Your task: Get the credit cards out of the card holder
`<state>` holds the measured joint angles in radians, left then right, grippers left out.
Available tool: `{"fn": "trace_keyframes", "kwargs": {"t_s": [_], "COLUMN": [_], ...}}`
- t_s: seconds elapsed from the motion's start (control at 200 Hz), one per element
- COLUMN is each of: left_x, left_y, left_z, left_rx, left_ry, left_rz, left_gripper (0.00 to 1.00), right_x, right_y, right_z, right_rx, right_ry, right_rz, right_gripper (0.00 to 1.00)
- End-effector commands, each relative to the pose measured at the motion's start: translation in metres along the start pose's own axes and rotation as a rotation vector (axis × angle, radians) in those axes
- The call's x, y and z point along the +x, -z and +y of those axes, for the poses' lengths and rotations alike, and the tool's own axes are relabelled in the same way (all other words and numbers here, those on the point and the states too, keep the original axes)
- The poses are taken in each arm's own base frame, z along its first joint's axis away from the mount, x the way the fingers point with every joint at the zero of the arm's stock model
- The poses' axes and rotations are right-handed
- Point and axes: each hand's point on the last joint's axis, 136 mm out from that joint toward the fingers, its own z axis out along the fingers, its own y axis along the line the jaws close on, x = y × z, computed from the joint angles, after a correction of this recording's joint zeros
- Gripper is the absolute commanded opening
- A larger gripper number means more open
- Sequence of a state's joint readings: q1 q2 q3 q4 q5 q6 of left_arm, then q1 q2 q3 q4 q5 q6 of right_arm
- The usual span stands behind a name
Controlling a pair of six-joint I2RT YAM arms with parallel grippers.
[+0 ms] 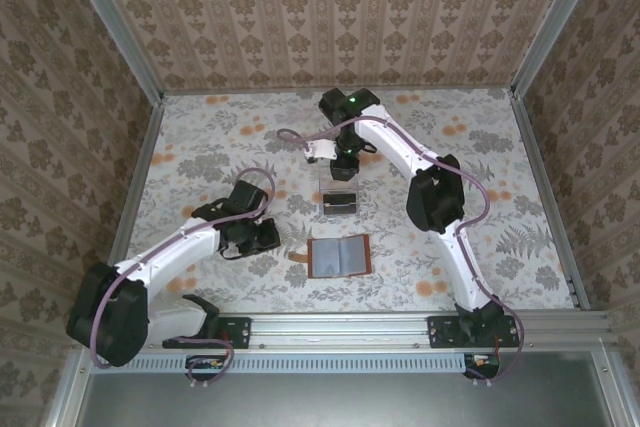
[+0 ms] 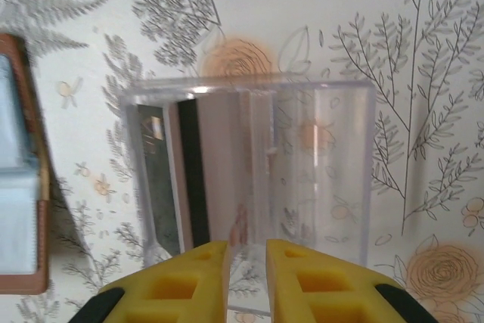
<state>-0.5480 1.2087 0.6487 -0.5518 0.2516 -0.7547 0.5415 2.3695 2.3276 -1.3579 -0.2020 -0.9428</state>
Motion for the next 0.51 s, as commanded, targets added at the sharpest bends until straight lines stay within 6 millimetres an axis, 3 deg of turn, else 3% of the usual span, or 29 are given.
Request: {"fn": "trace_keyframes", "kwargs": {"t_s": [0.0,0.5], "left_x": [-0.002,0.001], "left_y": [0.003,-0.002], "left_z": [-0.005,-0.003], "left_rx": [0.010,0.009], "left_ry": [-0.008,-0.011], "left_rz": [0.014,0.026], "left_gripper": [0.12,0.12], "right_x": [-0.005,0.002], "right_y": [0.006,-0.034], "right_z": [0.017,0.020], "right_rx": [-0.060,-0.125], "right_ry": [-0.013,-0.057], "right_rz": [-0.046,-0.021], "right_gripper": [0.22,0.25]}}
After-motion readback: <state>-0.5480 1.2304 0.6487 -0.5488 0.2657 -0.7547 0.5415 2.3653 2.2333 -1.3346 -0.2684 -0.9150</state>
